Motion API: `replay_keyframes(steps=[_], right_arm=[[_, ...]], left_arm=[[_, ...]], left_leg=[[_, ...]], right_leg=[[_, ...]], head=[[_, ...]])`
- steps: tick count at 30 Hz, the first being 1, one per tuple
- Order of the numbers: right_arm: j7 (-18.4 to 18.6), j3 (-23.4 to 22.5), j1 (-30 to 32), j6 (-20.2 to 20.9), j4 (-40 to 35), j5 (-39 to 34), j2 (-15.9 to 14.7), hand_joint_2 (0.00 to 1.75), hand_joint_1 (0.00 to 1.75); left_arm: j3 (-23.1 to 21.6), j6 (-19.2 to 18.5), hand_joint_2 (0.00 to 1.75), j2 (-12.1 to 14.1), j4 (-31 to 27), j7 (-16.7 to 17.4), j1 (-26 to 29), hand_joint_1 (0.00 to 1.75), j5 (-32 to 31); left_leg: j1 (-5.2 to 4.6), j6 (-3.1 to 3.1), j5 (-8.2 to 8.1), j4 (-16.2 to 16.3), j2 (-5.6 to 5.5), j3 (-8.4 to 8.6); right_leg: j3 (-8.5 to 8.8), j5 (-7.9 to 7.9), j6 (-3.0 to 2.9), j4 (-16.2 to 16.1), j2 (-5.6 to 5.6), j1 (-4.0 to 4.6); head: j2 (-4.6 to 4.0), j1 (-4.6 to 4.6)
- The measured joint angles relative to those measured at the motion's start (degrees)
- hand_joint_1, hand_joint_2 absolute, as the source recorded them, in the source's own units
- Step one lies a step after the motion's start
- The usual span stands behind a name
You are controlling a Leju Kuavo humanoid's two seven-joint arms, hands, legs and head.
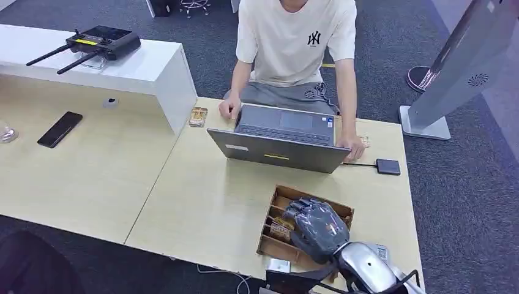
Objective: Pass the card to the sensor for recognition and then transmit it.
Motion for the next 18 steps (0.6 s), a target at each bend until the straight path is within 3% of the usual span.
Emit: replay_keyframes(steps=[14,18], right_arm=[[0.0,0.9,0.0,1.0,0.7,-0.4,0.0,1.75,0.96],[0.0,1.0,0.0,1.0,0.9,-0.5,0.1,1.75,0.91]], left_arm=[[0.0,-0.8,0.0,-0.3,0.5,-0.4,-0.1,0.0,0.2],[0.0,-0.9,0.0,-0.5,0.7,-0.4,-0.1,0.0,0.8]], left_leg=[[0.0,0.0,0.0,0.0,0.0,0.0],[0.0,0.0,0.0,0.0,0.0,0.0]], right_leg=[[0.0,0.0,0.0,0.0,0.0,0.0],[0.0,0.0,0.0,0.0,0.0,0.0]], head=[[0.0,0.02],[0.0,0.0]])
